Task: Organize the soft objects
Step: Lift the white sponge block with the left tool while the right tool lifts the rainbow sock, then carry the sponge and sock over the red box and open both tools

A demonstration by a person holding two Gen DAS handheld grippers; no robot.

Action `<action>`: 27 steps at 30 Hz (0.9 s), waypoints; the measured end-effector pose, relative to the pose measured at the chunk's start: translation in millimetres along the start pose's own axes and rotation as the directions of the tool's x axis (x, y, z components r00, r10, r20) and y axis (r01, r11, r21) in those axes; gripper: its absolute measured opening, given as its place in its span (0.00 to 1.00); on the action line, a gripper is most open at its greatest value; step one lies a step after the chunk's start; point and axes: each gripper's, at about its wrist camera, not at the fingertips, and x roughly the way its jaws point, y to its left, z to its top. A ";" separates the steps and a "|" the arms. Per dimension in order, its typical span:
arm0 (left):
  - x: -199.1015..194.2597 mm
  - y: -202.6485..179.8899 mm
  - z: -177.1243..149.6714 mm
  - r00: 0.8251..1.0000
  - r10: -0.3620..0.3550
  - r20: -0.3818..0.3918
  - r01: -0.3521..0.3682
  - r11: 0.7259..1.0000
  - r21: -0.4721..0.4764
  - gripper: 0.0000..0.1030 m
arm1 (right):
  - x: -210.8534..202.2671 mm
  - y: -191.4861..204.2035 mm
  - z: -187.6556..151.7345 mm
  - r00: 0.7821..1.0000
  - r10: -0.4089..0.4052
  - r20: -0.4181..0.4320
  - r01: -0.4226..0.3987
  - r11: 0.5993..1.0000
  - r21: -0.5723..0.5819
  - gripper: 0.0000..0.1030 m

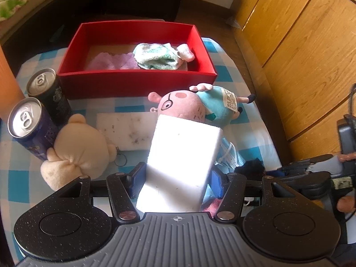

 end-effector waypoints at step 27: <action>-19.9 9.1 68.5 0.983 0.096 0.159 -0.086 0.994 -0.069 0.52 | -119.9 51.1 65.3 0.902 0.119 0.414 -0.110 0.993 -0.046 0.00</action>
